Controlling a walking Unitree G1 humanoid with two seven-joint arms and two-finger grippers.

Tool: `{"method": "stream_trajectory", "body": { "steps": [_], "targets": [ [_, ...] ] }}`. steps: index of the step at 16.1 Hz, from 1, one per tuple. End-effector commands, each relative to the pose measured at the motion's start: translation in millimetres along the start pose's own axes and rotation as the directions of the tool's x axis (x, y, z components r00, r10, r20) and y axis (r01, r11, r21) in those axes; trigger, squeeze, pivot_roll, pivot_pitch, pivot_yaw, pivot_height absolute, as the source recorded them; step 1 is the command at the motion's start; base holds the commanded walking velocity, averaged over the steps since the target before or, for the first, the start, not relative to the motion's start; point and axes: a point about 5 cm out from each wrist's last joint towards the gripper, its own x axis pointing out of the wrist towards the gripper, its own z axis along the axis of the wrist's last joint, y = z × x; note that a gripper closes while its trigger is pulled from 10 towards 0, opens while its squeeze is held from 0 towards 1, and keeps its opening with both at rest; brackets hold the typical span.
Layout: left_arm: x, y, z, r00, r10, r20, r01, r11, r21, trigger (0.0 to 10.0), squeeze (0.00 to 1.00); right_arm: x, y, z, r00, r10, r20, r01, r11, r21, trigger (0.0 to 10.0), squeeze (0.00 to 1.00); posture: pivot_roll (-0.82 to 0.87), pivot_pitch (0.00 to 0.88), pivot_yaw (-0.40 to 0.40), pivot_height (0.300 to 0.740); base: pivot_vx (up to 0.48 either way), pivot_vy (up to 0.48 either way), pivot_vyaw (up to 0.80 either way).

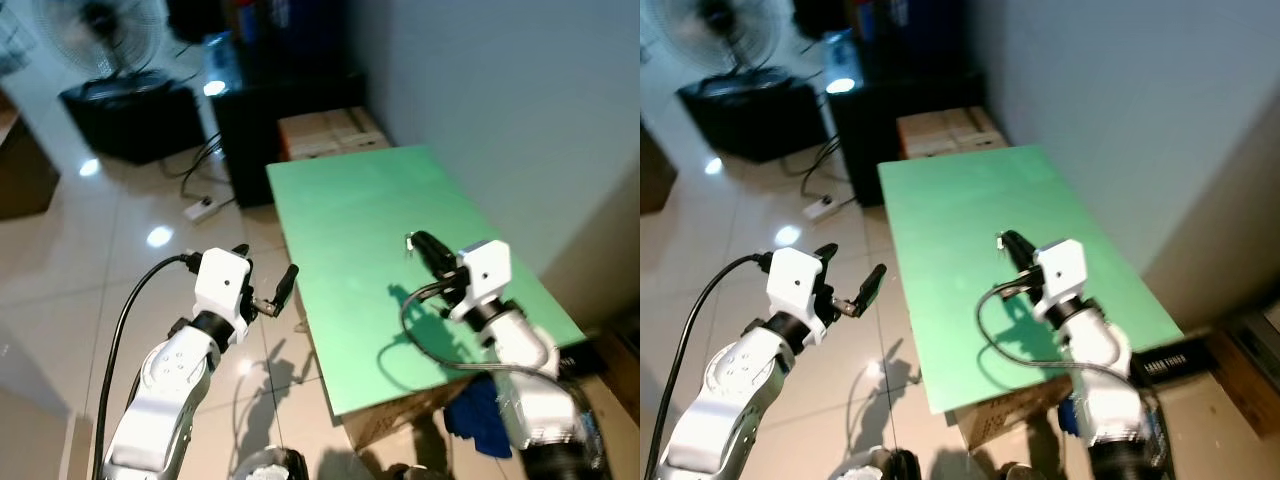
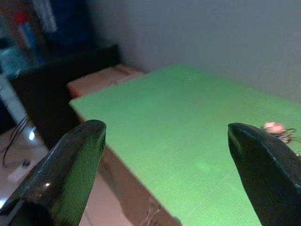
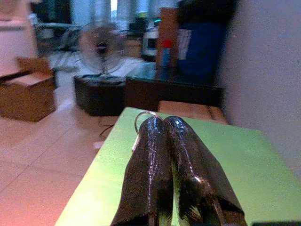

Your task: Hang keys on a hook

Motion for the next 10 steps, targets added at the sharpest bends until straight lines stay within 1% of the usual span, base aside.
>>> {"method": "stream_trajectory", "body": {
  "steps": [1, 3, 4, 5, 6, 7, 8, 10],
  "targets": [
    [0.9, 2.2, 0, 1.000, 0.000, 0.003, 0.000, 1.000, 0.012, 10.0, 0.00, 0.2, 1.0, 9, 0.999, -0.031, 0.024, 0.031, 0.999, -0.010, 0.0, 0.00, -0.06, 0.000, 0.096, 0.740, 0.000, 0.000, 0.00],
    [1.0, 6.4, -3, 1.000, 0.005, 0.003, -0.005, 0.999, 0.042, 10.0, 0.00, -5.1, 14.3, 10, 0.997, -0.064, 0.034, 0.063, 0.998, 0.028, 0.0, 0.00, -0.06, 0.000, 0.107, 0.740, 0.000, 0.000, 0.00],
    [-0.7, 9.2, -8, 0.999, 0.042, 0.009, -0.043, 0.998, 0.051, 10.0, 0.00, -11.0, 22.7, 11, 0.996, -0.088, 0.007, 0.088, 0.994, 0.059, 0.0, 0.00, -0.06, 0.000, 0.107, 0.740, 0.000, 0.000, 0.00],
    [-0.2, 10.2, -10, 0.998, 0.059, 0.008, -0.059, 0.997, 0.044, 10.0, 0.00, -11.7, 25.4, 13, 0.996, -0.093, 0.002, 0.093, 0.992, 0.080, 0.0, 0.00, -0.05, 0.000, 0.107, 0.740, 0.000, 0.000, 0.00],
    [0.9, 9.4, -7, 0.998, 0.056, 0.023, -0.057, 0.997, 0.060, 10.0, 0.00, -11.9, 25.3, 18, 0.995, -0.099, 0.000, 0.099, 0.993, 0.070, 0.0, 0.00, -0.05, 0.000, 0.091, 0.740, 0.000, 0.000, 0.00],
    [0.5, 9.8, -7, 0.997, 0.066, 0.031, -0.068, 0.996, 0.060, 10.0, 0.00, -13.4, 25.3, 19, 0.995, -0.101, -0.002, 0.101, 0.992, 0.072, 0.0, 0.00, -0.04, 0.000, 0.085, 0.740, 0.000, 0.000, 0.00],
    [0.5, 11.5, -9, 0.996, 0.083, 0.027, -0.085, 0.993, 0.076, 10.0, 0.00, -15.8, 23.8, 18, 0.994, -0.106, -0.015, 0.106, 0.992, 0.060, 0.0, 0.00, -0.04, 0.000, 0.082, 0.740, 0.000, 0.000, 0.00],
    [-1.1, 14.3, -9, 0.992, 0.124, 0.026, -0.125, 0.990, 0.066, 10.0, 0.00, -20.0, 18.5, 17, 0.992, -0.120, -0.035, 0.122, 0.991, 0.047, 0.0, 0.00, -0.03, 0.000, 0.071, 0.740, 0.000, 0.000, 0.00]
  ]
}}
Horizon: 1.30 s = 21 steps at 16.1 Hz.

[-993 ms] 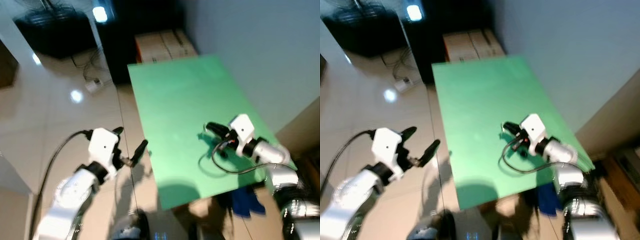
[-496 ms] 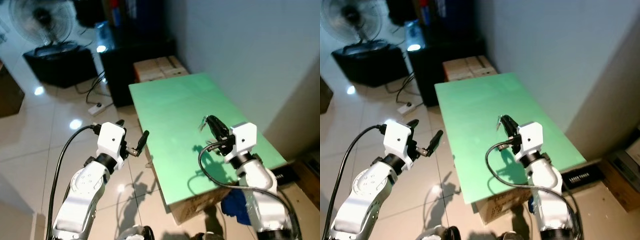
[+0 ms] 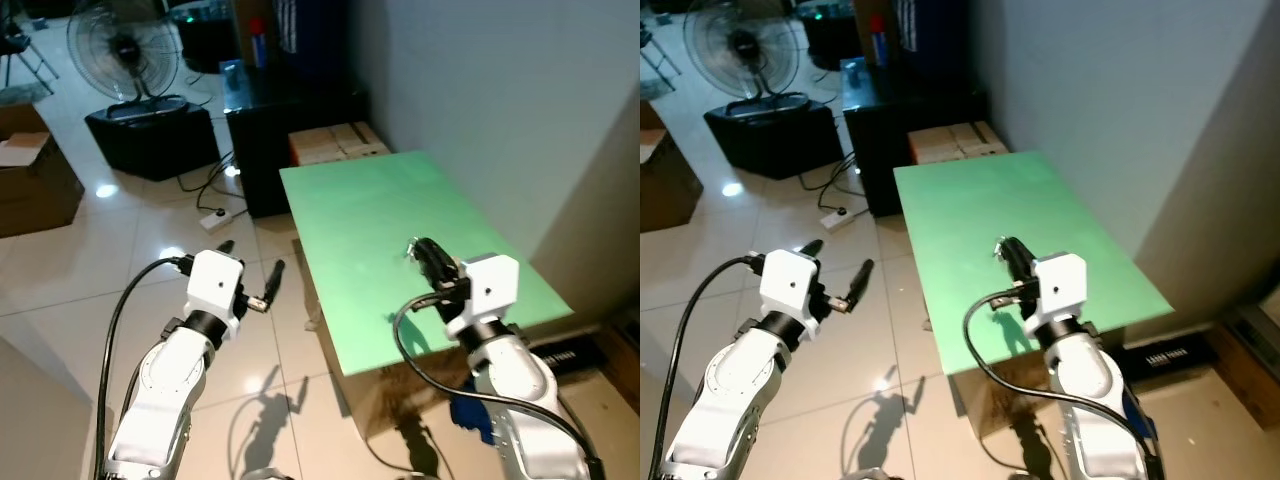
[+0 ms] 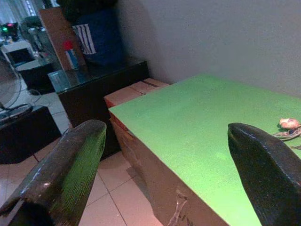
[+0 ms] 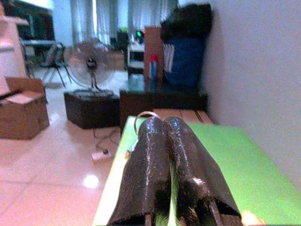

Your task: Hang keys on a hook

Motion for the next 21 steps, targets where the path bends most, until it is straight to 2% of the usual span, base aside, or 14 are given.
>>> {"method": "stream_trajectory", "body": {
  "steps": [1, 5, 6, 7, 8, 9, 16, 17, 18, 21],
  "targets": [
    [-1.2, 4.7, -1, 1.000, 0.028, 0.001, -0.028, 1.000, 0.009, 10.0, 0.00, 2.3, -2.2, 5, 1.000, -0.014, 0.002, 0.014, 1.000, -0.007, 0.0, 0.00, -0.03, 0.000, 0.066, 0.740, 0.000, 0.000, 0.00],
    [2.7, 14.3, 9, 0.997, 0.054, 0.048, -0.056, 0.997, 0.049, 10.0, 0.00, 9.5, 3.4, 14, 0.998, -0.045, 0.035, 0.044, 0.999, 0.028, 0.1, 0.00, -0.01, 0.000, 0.081, 0.740, 0.000, 0.000, 0.00],
    [4.7, 18.0, 15, 0.995, 0.068, 0.067, -0.072, 0.996, 0.051, 10.0, 0.00, 12.6, 5.5, 20, 0.997, -0.050, 0.055, 0.048, 0.998, 0.042, 2.3, 0.00, -0.01, 0.000, 0.079, 0.740, 0.000, 0.000, 0.00],
    [4.7, 18.0, 15, 0.995, 0.068, 0.067, -0.072, 0.996, 0.051, 10.0, 0.00, 12.6, 5.5, 20, 0.997, -0.050, 0.055, 0.048, 0.998, 0.042, 2.3, 0.00, -0.01, 0.000, 0.079, 0.740, 0.000, 0.000, 0.00],
    [4.2, 19.0, 17, 0.994, 0.074, 0.076, -0.078, 0.996, 0.050, 10.0, 0.00, 14.4, 6.5, 23, 0.996, -0.061, 0.068, 0.058, 0.997, 0.049, 6.6, 0.00, 0.00, 0.000, 0.073, 0.740, 0.000, 0.000, 0.00],
    [1.9, 17.8, 15, 0.994, 0.079, 0.074, -0.083, 0.996, 0.044, 10.0, 0.00, 16.3, 8.2, 26, 0.994, -0.072, 0.084, 0.068, 0.997, 0.047, 10.0, 0.00, -0.01, 0.000, 0.078, 0.740, 0.000, 0.000, 0.00],
    [1.1, 13.2, 17, 0.993, 0.061, 0.098, -0.064, 0.997, 0.031, 10.0, 0.00, 15.4, 13.4, 36, 0.989, -0.022, 0.144, 0.021, 1.000, 0.010, 10.0, 0.00, -0.03, 0.000, 0.086, 0.740, 0.000, 0.000, 0.00],
    [-1.1, 11.4, 16, 0.993, 0.057, 0.104, -0.061, 0.998, 0.028, 10.0, 0.00, 15.9, 15.3, 37, 0.990, 0.007, 0.140, -0.003, 1.000, -0.031, 10.0, 0.00, -0.03, 0.000, 0.087, 0.740, 0.000, 0.000, 0.00],
    [-2.2, 10.6, 16, 0.993, 0.057, 0.105, -0.060, 0.998, 0.027, 10.0, 0.00, 16.0, 16.0, 36, 0.991, 0.015, 0.130, -0.010, 0.999, -0.035, 10.0, 0.00, -0.03, 0.000, 0.087, 0.740, 0.000, 0.000, 0.00],
    [-5.2, 6.9, 17, 0.991, 0.062, 0.117, -0.065, 0.998, 0.020, 10.0, 0.00, 16.8, 17.9, 37, 0.991, 0.036, 0.132, -0.029, 0.998, -0.053, 10.0, 0.00, -0.03, 0.000, 0.076, 0.740, 0.000, 0.000, 0.80]
  ]
}}
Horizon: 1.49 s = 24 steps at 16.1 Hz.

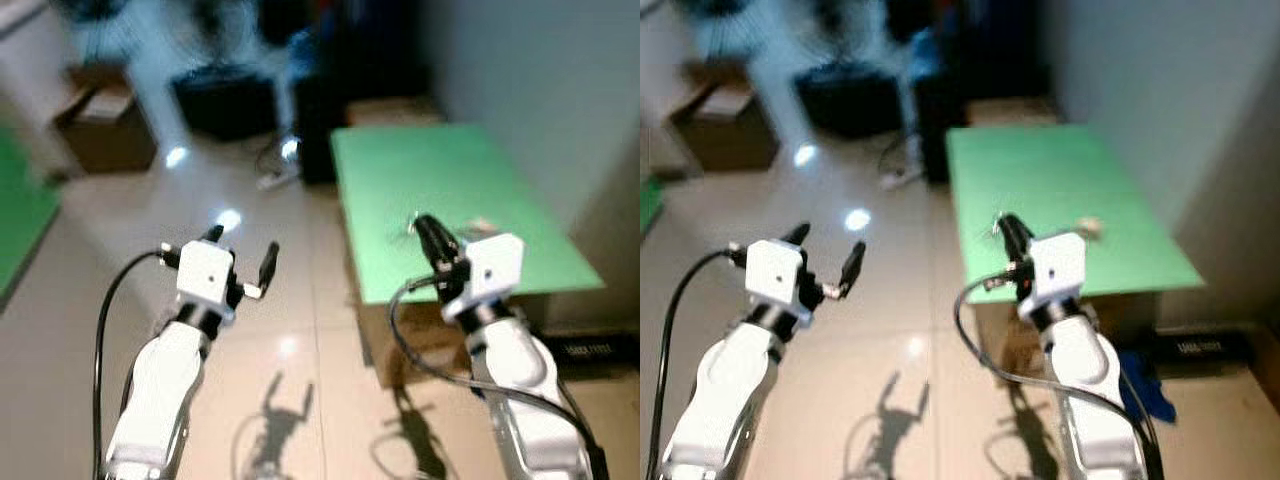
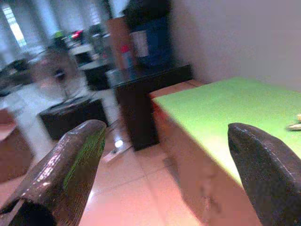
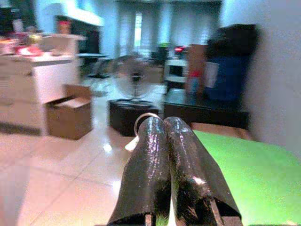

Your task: Hang keys on a hook

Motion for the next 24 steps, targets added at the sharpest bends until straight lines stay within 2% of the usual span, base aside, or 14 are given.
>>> {"method": "stream_trajectory", "body": {
  "steps": [1, 7, 13, 19, 24],
  "targets": [
    [-1.1, 1.8, 5, 1.000, 0.012, 0.019, -0.012, 1.000, 0.010, 10.0, 0.00, 3.9, 4.2, 6, 0.999, 0.026, 0.021, -0.025, 1.000, -0.004, 10.0, 0.00, -0.03, 0.000, 0.074, 0.740, 0.000, 0.000, 0.80],
    [-7.9, -2.2, 1, 1.000, 0.028, -0.002, -0.028, 1.000, 0.000, 10.0, 0.00, 8.1, 3.9, 6, 0.998, 0.067, 0.022, -0.067, 0.998, -0.002, 10.0, 0.00, -0.01, 0.000, 0.046, 0.740, 0.000, 0.000, 0.80],
    [-11.3, 5.7, 5, 0.993, 0.115, 0.003, -0.115, 0.993, 0.024, 10.0, 0.00, 14.0, -2.8, 4, 0.995, 0.100, 0.002, -0.100, 0.995, 0.023, 10.0, 0.00, 0.01, 0.000, -0.007, 0.740, 0.000, 0.000, 0.80],
    [-3.3, 6.7, 15, 0.988, 0.156, 0.014, -0.157, 0.986, 0.059, 10.0, 0.00, 24.4, 2.6, 1, 0.992, 0.122, -0.022, -0.121, 0.991, 0.051, 10.0, 0.00, 0.03, 0.000, -0.012, 0.740, 0.000, -0.434, 0.80],
    [-1.6, 5.1, 14, 0.987, 0.158, 0.004, -0.158, 0.985, 0.063, 10.0, 0.00, 24.1, 1.7, 1, 0.993, 0.117, -0.027, -0.115, 0.992, 0.058, 10.0, 0.00, 0.02, 0.000, -0.008, 0.740, 0.000, -0.480, 0.80]
  ]
}}
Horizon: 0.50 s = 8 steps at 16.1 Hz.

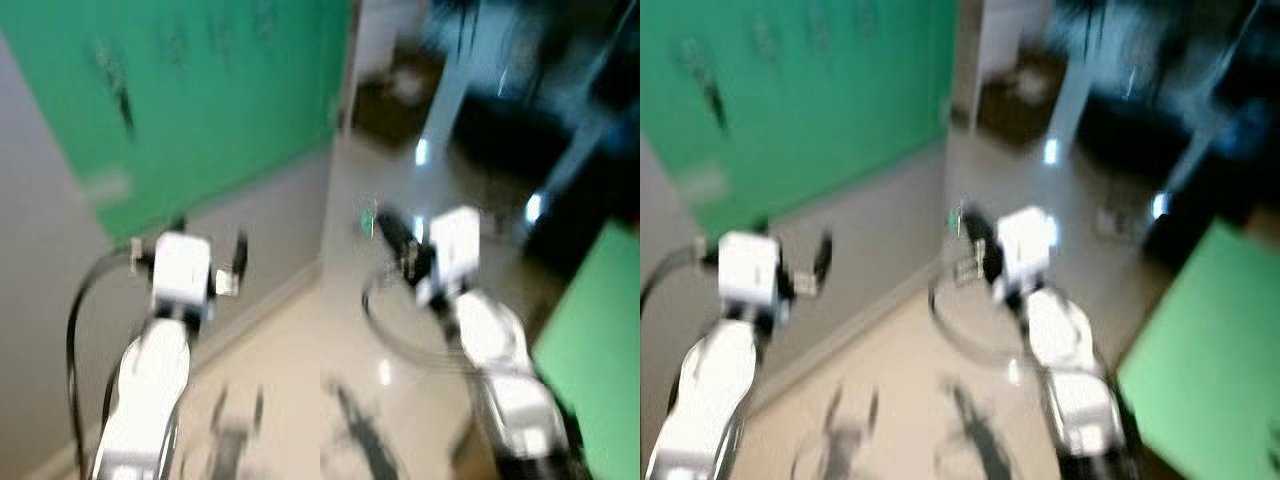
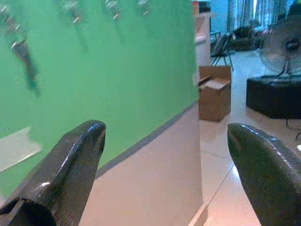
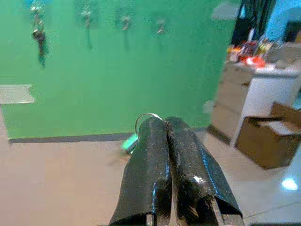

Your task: Hang keys on a hook

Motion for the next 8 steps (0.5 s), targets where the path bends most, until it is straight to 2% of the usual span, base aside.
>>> {"method": "stream_trajectory", "body": {
  "steps": [1, 5, 6, 8],
  "targets": [
    [2.1, -8.2, 4.3, 1.000, -0.019, 0.013, 0.019, 1.000, -0.006, 10.0, 0.00, -3.4, -8.8, 1.9, 1.000, -0.032, 0.001, 0.032, 0.999, -0.003, 10.0, 0.00, 0.02, 0.000, -0.007, 0.740, 0.000, -0.480, 0.80],
    [2.8, -10.5, 4.3, 1.000, -0.013, 0.008, 0.013, 1.000, -0.006, 10.0, 0.00, -4.7, -11.7, 1.2, 0.999, -0.045, -0.008, 0.045, 0.999, -0.004, 10.0, 0.00, 0.01, 0.000, -0.008, 0.740, 0.000, -0.473, 0.80],
    [3.5, -10.4, 2.1, 1.000, -0.006, -0.020, 0.005, 0.999, -0.033, 10.0, 0.00, -4.5, -11.8, 0.5, 0.999, -0.047, -0.015, 0.047, 0.999, -0.012, 10.0, 0.00, 0.01, 0.000, -0.007, 0.740, 0.000, 0.000, 0.80],
    [6.0, -8.9, 6.6, 1.000, 0.009, 0.009, -0.008, 1.000, -0.015, 10.0, 0.00, -5.0, -11.6, 0.2, 0.998, -0.064, -0.013, 0.064, 0.998, 0.014, 10.0, 0.00, 0.02, 0.000, -0.006, 0.740, 0.000, 0.000, 0.00]
  ]
}}
